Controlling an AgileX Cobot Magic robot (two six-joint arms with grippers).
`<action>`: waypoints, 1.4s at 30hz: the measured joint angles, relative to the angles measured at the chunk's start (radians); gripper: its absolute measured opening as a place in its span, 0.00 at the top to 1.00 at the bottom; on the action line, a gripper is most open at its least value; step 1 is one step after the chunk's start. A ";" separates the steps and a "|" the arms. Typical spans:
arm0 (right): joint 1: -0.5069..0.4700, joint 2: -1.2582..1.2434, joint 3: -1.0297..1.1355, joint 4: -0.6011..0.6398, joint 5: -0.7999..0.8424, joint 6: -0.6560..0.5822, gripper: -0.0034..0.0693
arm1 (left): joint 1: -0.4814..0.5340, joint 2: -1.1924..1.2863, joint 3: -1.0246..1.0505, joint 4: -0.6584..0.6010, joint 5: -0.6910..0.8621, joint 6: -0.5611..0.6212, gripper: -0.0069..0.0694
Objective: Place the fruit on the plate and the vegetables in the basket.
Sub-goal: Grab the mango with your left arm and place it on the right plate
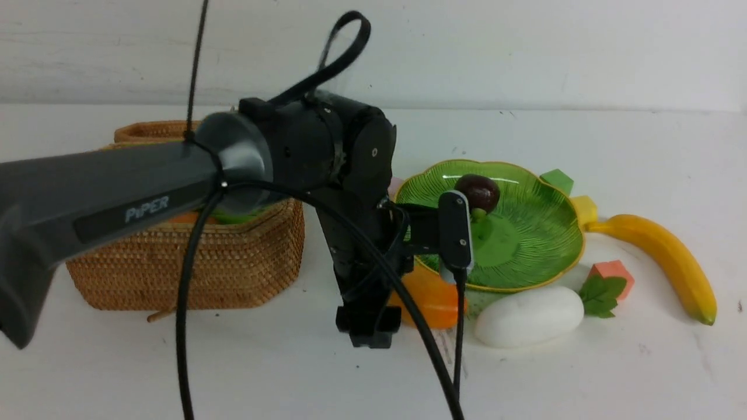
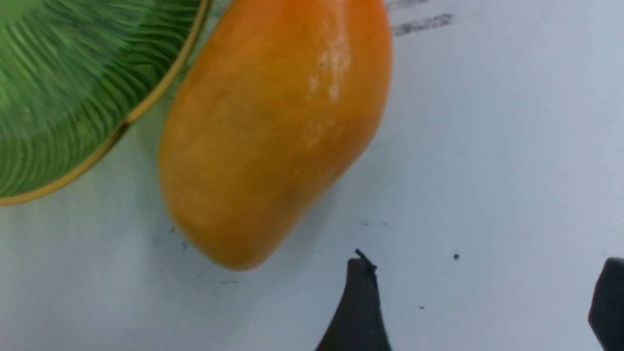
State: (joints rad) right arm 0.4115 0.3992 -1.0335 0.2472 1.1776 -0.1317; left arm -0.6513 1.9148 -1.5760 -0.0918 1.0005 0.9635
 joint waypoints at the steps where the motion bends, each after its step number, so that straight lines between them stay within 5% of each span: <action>1: 0.000 0.000 0.000 0.000 0.000 0.000 0.73 | 0.000 -0.013 0.000 -0.003 -0.007 0.001 0.16; 20: 0.000 0.000 0.000 -0.001 -0.010 -0.022 0.72 | 0.000 0.124 0.000 -0.005 -0.332 0.058 0.13; 42: 0.000 0.000 0.000 -0.001 -0.010 -0.022 0.72 | 0.000 0.149 -0.002 0.001 -0.332 0.060 0.13</action>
State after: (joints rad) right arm 0.4115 0.3992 -1.0335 0.2465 1.1679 -0.1537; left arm -0.6513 2.0633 -1.5779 -0.0906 0.6685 1.0234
